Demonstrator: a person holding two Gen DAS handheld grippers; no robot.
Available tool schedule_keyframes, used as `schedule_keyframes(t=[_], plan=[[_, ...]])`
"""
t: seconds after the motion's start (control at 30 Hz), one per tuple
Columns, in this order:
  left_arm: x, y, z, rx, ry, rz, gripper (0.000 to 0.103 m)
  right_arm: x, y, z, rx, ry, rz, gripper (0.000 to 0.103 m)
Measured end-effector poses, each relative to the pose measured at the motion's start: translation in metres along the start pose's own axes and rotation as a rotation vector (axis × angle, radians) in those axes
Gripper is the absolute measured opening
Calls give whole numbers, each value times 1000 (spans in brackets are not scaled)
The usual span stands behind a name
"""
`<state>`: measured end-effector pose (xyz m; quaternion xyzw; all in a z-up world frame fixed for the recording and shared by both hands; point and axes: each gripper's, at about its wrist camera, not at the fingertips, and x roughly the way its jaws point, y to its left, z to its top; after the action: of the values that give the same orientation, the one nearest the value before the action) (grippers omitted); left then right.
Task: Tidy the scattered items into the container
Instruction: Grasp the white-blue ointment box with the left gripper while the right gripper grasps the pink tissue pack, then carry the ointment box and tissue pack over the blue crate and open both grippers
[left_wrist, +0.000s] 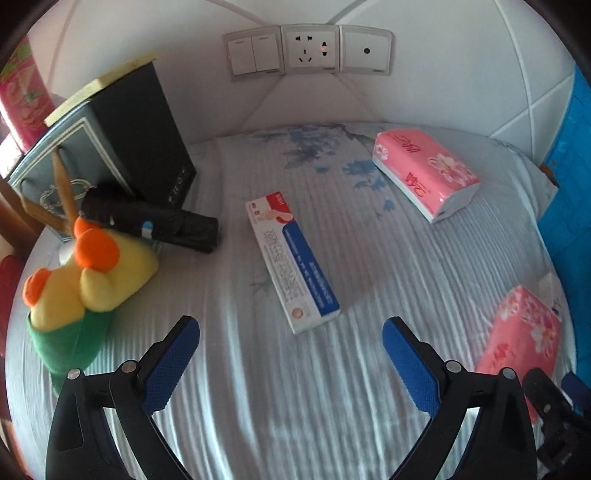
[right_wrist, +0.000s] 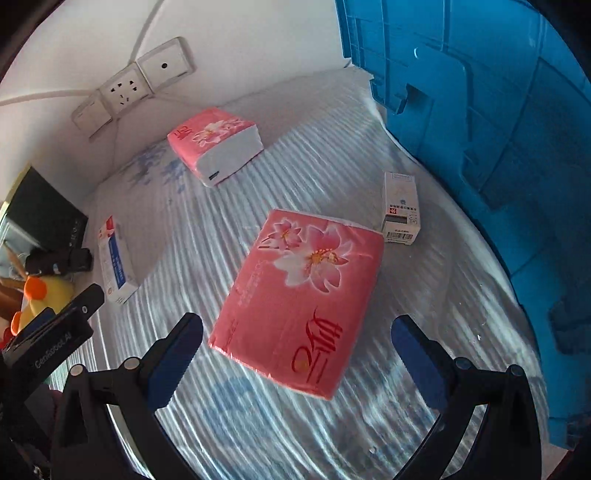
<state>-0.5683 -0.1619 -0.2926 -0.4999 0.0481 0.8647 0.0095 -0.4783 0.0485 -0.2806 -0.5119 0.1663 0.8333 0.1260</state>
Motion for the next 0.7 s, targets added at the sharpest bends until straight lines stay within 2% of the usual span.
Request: schedule_keyframes(t=[0.17, 0.3, 0.4, 0.43, 0.5, 0.57, 0.6, 0.7], plan=[[49, -6, 21, -36, 55, -13, 101, 31, 6, 7, 11, 25, -45, 103], [76, -9, 23, -43, 102, -49, 97, 47, 10, 11, 14, 24, -85, 103], [75, -8, 17, -47, 67, -63, 93, 60, 10, 9, 9, 44, -100, 103], [73, -8, 16, -40, 60, -67, 90, 63, 8, 6, 20, 54, -92, 103], [66, -10, 12, -22, 41, -76, 66, 61, 9, 1, 1, 38, -94, 103], [60, -13, 7, 4, 35, -86, 49, 61, 12, -4, -30, 40, -108, 103], [58, -14, 5, 13, 33, -86, 44, 60, 12, -7, -43, 41, -111, 103], [49, -18, -2, 39, 29, -63, 42, 56, 13, -14, -81, 38, -106, 99]])
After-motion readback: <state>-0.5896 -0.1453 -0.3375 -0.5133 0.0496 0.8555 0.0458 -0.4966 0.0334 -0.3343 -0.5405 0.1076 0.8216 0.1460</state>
